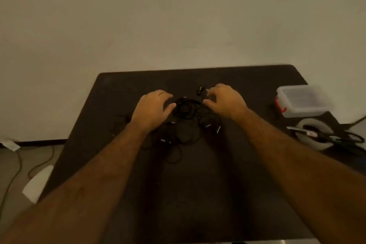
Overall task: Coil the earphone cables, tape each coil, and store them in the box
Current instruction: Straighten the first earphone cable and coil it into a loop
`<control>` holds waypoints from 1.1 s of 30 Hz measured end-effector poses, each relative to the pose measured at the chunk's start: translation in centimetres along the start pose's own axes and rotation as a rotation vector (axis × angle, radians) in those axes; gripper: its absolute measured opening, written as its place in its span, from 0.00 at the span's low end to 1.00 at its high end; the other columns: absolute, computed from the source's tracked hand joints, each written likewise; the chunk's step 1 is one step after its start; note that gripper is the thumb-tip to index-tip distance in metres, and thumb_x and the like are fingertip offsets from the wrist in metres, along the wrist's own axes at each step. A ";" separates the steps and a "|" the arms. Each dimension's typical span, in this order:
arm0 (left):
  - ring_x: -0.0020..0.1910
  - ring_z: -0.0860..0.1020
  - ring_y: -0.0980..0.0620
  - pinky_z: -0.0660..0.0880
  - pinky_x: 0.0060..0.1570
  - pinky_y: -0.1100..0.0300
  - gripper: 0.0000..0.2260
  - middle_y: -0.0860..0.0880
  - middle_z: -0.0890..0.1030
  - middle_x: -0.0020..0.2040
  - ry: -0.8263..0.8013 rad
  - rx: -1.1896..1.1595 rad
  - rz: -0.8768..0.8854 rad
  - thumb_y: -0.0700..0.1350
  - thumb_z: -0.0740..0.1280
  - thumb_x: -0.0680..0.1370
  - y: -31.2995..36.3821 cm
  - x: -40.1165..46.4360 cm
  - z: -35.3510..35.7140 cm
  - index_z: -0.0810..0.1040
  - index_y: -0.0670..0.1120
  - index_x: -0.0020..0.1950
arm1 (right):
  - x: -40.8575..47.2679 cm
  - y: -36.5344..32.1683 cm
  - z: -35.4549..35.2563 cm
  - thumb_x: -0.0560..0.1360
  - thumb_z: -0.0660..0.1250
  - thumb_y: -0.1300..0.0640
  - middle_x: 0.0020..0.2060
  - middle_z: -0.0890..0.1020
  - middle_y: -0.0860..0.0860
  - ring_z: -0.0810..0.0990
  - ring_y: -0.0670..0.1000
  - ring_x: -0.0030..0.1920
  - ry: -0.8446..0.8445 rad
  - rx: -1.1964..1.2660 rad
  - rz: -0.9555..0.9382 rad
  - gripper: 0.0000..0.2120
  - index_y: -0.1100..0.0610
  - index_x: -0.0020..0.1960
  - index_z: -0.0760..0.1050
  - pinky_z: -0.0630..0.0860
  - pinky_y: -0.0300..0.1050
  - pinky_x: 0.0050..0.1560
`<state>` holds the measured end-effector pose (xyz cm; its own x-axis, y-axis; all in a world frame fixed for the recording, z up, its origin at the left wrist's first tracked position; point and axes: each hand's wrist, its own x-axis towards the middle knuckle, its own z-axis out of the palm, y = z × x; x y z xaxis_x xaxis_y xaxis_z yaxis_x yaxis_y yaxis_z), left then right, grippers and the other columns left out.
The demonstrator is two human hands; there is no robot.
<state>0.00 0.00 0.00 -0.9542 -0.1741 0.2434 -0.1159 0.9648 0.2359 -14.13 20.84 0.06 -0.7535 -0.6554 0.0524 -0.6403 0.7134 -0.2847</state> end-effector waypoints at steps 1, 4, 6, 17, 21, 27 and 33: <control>0.60 0.78 0.49 0.74 0.60 0.50 0.16 0.48 0.80 0.61 0.020 0.003 0.022 0.52 0.64 0.81 -0.1 -0.5 1.3 0.79 0.46 0.64 | -0.3 0.3 1.3 0.77 0.65 0.44 0.49 0.76 0.50 0.78 0.50 0.48 0.038 -0.003 0.003 0.13 0.52 0.52 0.80 0.77 0.49 0.47; 0.52 0.79 0.49 0.77 0.51 0.51 0.12 0.48 0.82 0.53 0.127 -0.011 0.081 0.50 0.66 0.80 -0.7 -1.1 4.2 0.82 0.46 0.58 | -0.5 1.4 3.8 0.78 0.65 0.47 0.44 0.75 0.48 0.75 0.48 0.42 0.163 -0.003 0.018 0.10 0.53 0.48 0.80 0.70 0.44 0.41; 0.50 0.79 0.49 0.76 0.48 0.52 0.11 0.48 0.81 0.51 0.157 -0.034 0.096 0.50 0.65 0.80 -0.6 -1.0 5.1 0.83 0.46 0.56 | -0.5 1.5 4.5 0.78 0.65 0.49 0.45 0.76 0.49 0.76 0.48 0.42 0.221 0.003 0.004 0.10 0.54 0.48 0.80 0.72 0.45 0.41; 0.52 0.79 0.48 0.75 0.50 0.53 0.10 0.48 0.80 0.53 0.151 -0.052 0.044 0.48 0.66 0.80 3.0 -7.3 5.2 0.82 0.47 0.58 | -9.1 0.0 5.4 0.77 0.66 0.53 0.43 0.82 0.49 0.81 0.51 0.43 0.275 0.114 0.060 0.06 0.53 0.46 0.80 0.79 0.49 0.44; 0.53 0.79 0.49 0.75 0.53 0.55 0.10 0.47 0.81 0.54 0.203 -0.138 -0.079 0.44 0.66 0.80 3.4 -11.0 3.9 0.81 0.46 0.61 | -13.1 -1.1 5.8 0.77 0.67 0.53 0.45 0.83 0.49 0.80 0.49 0.45 0.222 0.198 0.094 0.05 0.52 0.49 0.80 0.80 0.51 0.48; 0.52 0.79 0.52 0.76 0.56 0.57 0.12 0.49 0.83 0.55 0.186 -0.239 -0.297 0.41 0.65 0.81 0.8 -15.4 3.3 0.79 0.46 0.64 | -15.3 -3.5 7.3 0.77 0.67 0.54 0.48 0.82 0.48 0.80 0.48 0.49 0.197 0.348 0.094 0.06 0.51 0.53 0.80 0.79 0.48 0.52; 0.50 0.76 0.57 0.73 0.52 0.63 0.13 0.50 0.82 0.56 0.143 -0.254 -0.315 0.42 0.65 0.81 -0.1 -16.1 4.7 0.78 0.47 0.65 | -14.9 -6.0 9.7 0.79 0.67 0.52 0.49 0.81 0.46 0.79 0.46 0.49 0.101 0.304 0.060 0.09 0.50 0.59 0.78 0.79 0.46 0.52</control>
<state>14.06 3.62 -8.34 -0.8335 -0.4948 0.2460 -0.3064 0.7843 0.5394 2.41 23.93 -8.35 -0.8095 -0.5754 0.1169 -0.5316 0.6337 -0.5619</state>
